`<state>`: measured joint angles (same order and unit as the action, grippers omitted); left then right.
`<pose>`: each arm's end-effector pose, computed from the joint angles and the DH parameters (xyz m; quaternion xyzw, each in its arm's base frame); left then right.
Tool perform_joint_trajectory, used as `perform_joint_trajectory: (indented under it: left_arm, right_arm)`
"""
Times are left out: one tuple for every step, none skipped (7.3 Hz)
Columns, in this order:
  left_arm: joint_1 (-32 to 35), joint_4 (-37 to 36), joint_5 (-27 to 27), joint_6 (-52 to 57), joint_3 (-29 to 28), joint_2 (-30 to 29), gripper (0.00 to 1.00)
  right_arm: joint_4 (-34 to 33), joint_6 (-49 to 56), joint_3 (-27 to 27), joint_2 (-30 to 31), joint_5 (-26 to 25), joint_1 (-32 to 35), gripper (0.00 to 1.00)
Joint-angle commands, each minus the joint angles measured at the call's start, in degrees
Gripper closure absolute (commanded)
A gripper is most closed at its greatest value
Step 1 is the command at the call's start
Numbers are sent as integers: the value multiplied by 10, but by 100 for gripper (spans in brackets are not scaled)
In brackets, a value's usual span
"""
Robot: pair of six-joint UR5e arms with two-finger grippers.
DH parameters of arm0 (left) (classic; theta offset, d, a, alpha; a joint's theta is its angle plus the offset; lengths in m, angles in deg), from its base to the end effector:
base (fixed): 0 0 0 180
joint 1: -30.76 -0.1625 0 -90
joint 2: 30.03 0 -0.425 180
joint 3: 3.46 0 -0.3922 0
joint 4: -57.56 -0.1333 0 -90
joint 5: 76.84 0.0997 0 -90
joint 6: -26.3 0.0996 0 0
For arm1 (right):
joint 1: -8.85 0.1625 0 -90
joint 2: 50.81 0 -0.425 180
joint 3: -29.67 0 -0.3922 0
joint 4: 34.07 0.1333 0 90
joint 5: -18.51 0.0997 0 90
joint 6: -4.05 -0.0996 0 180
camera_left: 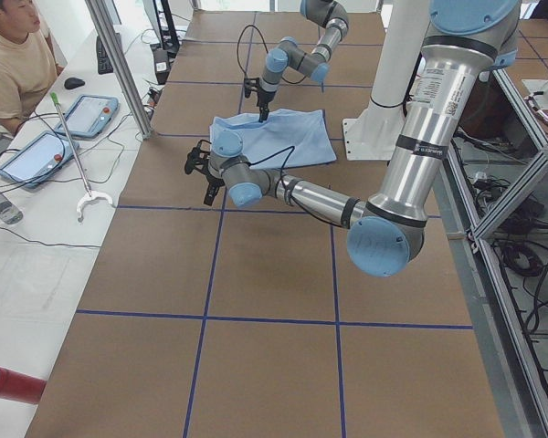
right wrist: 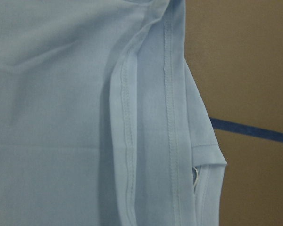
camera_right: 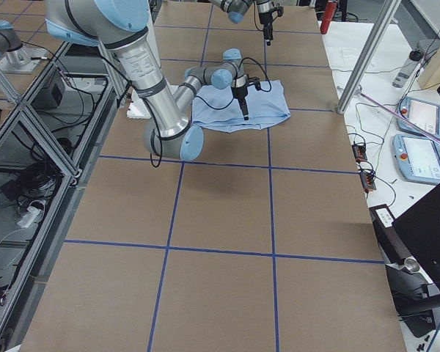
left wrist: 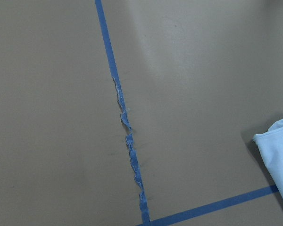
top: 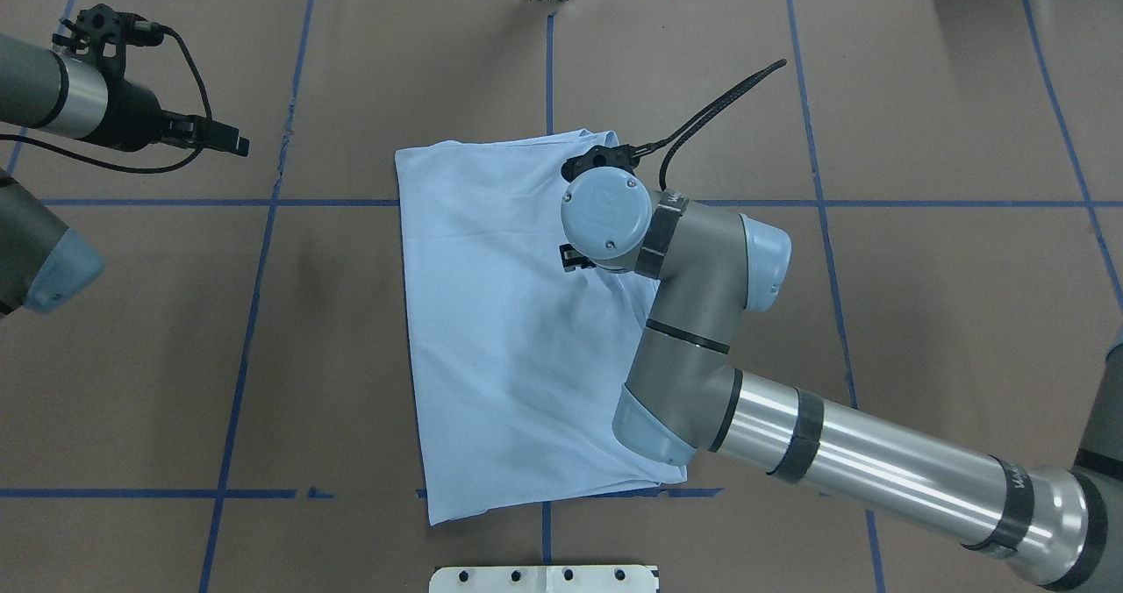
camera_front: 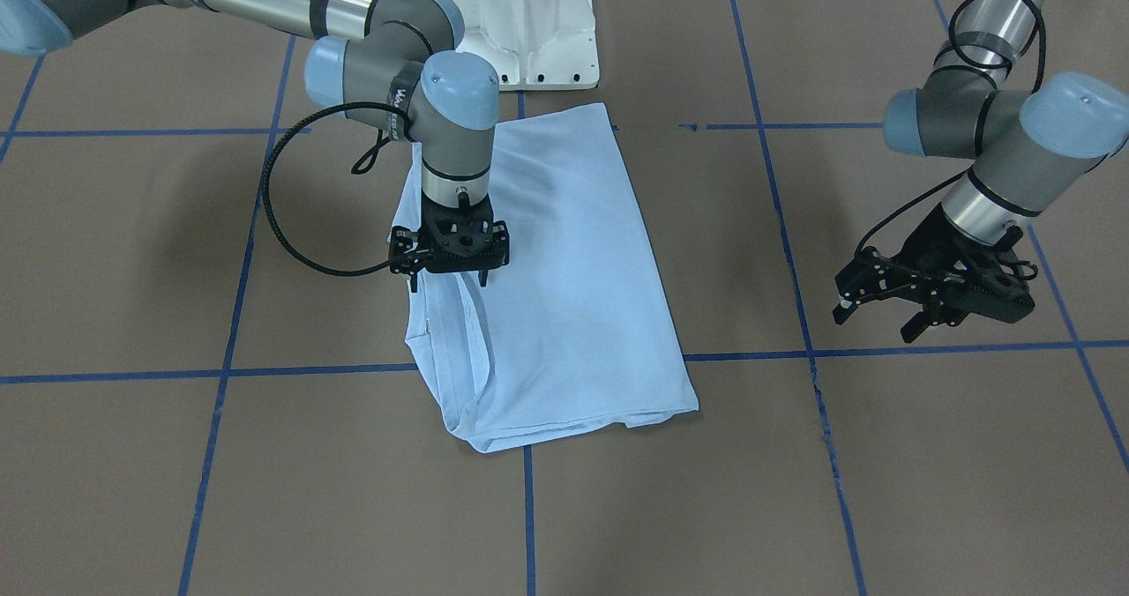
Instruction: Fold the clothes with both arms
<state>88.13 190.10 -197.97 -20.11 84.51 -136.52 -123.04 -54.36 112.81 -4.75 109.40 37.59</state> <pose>0.2688 -0.5715 0.4349 0.2045 0.4744 0.0256 0.8558 -0.5923 -0.4751 0.2489 0.1577 -0.2859 -0.0260 0.9448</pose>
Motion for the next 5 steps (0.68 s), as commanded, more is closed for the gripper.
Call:
perform_joint_trajectory:
  left_arm:
    - [-1,0,-1,-1,1,0,0]
    - [-1,-1,0,0,0,-1,0]
    - [-1,0,0,0,-1,-1,0]
    - [-1,0,0,0,0,-1,0]
    - [-1,0,0,0,0,-1,0]
  right_arm:
    - [44,5,-48,-12,1,10,0]
    - [38,8,-48,-12,3,13,0]
    - [7,14,-48,-24,17,22,0]
    - [-21,32,-46,-32,20,25,0]
    - [-23,34,-46,-26,19,27,0]
